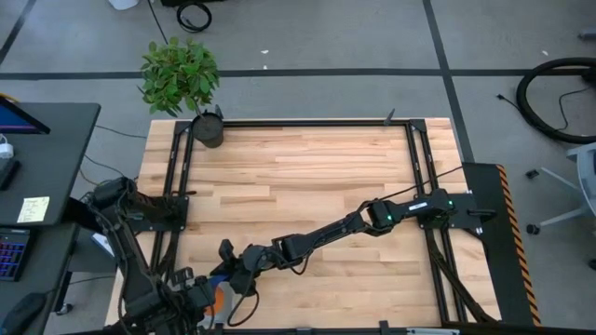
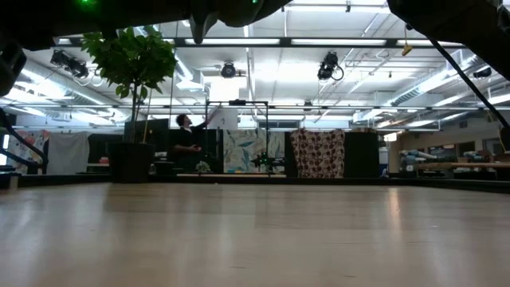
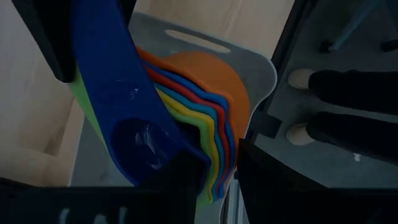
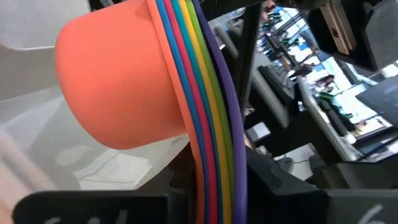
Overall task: Nest measuring cups in basket
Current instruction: Put the stacked measuring cups into the gray bin
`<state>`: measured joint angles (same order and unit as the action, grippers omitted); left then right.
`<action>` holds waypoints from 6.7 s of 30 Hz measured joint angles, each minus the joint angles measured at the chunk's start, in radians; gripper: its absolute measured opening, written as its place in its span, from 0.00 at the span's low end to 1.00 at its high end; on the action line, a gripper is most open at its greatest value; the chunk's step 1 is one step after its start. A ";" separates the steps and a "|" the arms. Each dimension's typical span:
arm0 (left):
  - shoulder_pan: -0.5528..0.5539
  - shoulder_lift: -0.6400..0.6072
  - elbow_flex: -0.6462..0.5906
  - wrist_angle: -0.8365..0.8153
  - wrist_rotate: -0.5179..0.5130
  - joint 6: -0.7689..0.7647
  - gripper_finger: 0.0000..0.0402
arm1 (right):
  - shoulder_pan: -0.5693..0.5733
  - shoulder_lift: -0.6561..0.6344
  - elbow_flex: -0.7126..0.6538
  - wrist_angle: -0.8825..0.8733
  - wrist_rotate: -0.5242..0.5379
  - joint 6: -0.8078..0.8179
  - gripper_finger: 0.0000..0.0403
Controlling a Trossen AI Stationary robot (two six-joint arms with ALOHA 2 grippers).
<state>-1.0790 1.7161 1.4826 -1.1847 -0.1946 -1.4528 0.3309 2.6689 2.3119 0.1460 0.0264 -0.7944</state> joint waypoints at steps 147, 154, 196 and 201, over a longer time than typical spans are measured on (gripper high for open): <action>0.011 0.055 -0.070 0.064 0.240 -0.107 0.13 | -0.006 -0.072 -0.063 0.047 0.217 -0.125 0.27; 0.021 0.042 -0.069 0.066 0.303 -0.179 0.13 | -0.012 -0.069 -0.021 0.013 0.217 -0.121 0.24; -0.127 0.064 -0.117 -0.075 0.242 -0.549 0.00 | 0.035 -0.071 0.044 -0.275 -0.073 0.343 0.00; -0.126 0.064 -0.117 -0.134 0.215 -0.544 0.00 | 0.020 -0.071 0.044 -0.278 -0.156 0.377 0.00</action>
<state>-1.2053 1.7805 1.3659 -1.3187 0.0201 -1.9970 0.3511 2.5977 2.3562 -0.1324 -0.1298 -0.4173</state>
